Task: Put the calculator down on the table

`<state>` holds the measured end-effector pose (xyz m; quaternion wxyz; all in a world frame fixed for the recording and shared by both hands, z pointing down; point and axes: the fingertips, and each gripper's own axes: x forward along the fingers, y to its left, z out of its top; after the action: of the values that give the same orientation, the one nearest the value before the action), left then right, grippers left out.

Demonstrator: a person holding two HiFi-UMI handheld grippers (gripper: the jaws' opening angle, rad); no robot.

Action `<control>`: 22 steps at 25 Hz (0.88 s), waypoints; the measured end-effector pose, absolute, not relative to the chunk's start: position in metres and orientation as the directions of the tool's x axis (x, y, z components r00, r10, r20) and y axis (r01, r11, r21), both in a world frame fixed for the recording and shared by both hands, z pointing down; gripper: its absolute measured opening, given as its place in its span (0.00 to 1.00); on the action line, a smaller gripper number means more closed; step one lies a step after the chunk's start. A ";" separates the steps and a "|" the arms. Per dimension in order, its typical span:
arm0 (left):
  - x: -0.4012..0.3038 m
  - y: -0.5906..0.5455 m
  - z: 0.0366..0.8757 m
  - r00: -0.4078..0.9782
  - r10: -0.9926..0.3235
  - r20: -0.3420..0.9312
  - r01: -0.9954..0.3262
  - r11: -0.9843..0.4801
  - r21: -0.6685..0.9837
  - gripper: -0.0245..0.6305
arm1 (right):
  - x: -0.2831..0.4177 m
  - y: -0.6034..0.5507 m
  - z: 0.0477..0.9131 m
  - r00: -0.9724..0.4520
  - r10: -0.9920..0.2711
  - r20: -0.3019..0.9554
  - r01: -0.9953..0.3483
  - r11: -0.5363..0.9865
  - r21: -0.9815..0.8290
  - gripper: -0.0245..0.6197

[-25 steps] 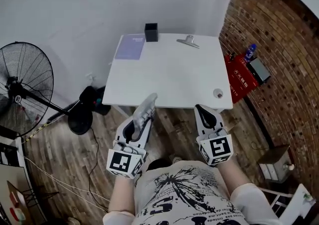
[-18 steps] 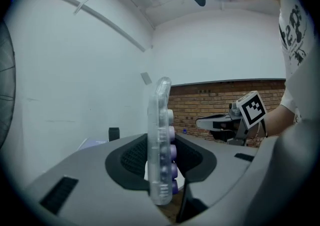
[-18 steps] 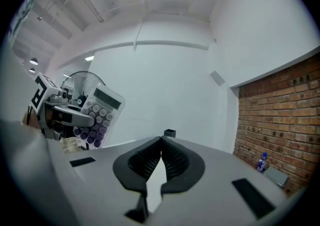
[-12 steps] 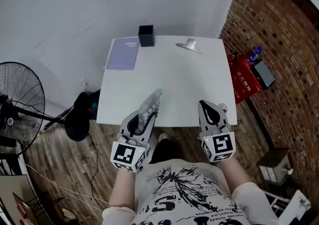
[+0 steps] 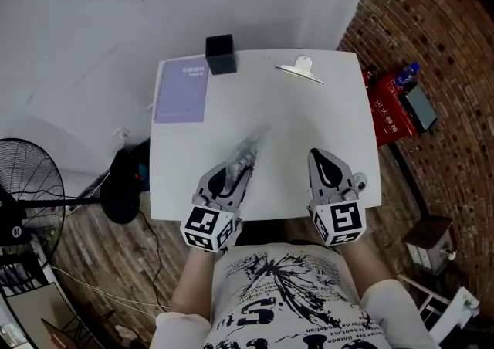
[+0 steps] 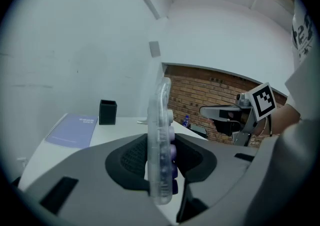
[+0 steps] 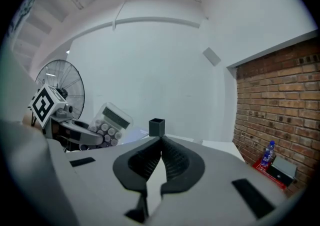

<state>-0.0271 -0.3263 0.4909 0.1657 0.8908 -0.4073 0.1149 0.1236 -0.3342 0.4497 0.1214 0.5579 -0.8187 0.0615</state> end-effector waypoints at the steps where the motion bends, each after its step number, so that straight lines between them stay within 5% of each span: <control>1: -0.027 -0.335 0.502 0.645 -0.674 0.359 -0.760 -0.613 0.216 0.25 | 0.121 -0.342 0.457 -0.346 -0.895 0.281 -0.929 0.369 0.031 0.06; 22: -0.030 -0.431 0.631 0.660 -0.540 0.523 -0.751 -0.442 0.491 0.27 | 0.090 -0.436 0.551 -0.326 -0.839 0.435 -0.937 0.348 -0.031 0.06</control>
<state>-0.0302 -0.4311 0.6306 0.3610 0.8364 -0.3857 0.1460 0.0896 -0.4363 0.5514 0.1746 0.5534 -0.8023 0.1396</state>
